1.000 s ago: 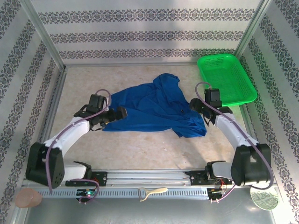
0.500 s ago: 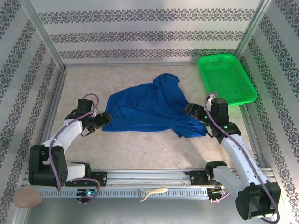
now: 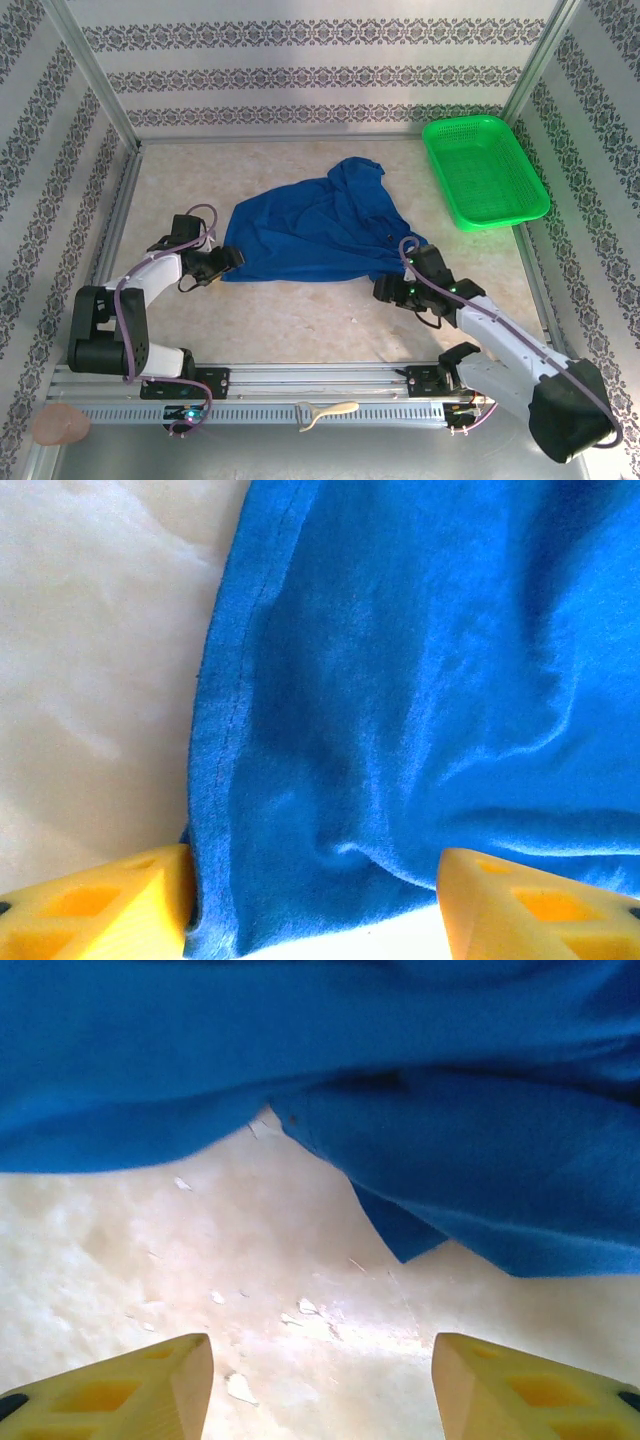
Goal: Fold the inside-out t-shirt
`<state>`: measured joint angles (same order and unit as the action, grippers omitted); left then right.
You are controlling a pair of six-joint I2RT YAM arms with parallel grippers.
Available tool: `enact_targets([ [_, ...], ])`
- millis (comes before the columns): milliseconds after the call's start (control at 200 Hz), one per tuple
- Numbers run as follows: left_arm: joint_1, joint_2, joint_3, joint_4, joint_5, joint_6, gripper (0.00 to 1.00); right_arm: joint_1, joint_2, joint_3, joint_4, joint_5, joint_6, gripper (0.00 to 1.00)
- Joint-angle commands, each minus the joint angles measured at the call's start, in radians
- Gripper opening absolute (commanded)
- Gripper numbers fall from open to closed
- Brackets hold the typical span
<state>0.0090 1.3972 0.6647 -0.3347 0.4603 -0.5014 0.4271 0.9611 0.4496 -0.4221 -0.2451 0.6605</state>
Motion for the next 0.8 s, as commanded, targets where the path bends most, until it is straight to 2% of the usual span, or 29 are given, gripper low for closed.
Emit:
enact_targets([
  [0,0.013,0.007,-0.011,0.045,0.022,-0.008,0.65,0.04,0.071,0.005,0.006,0.106,0.005,0.58],
  [310,0.013,-0.011,-0.017,0.044,0.024,-0.015,0.65,0.076,0.26,0.071,0.085,0.212,-0.017,0.49],
  [794,0.013,-0.033,-0.016,0.045,0.036,-0.025,0.65,0.096,0.244,0.118,0.079,0.322,-0.005,0.42],
])
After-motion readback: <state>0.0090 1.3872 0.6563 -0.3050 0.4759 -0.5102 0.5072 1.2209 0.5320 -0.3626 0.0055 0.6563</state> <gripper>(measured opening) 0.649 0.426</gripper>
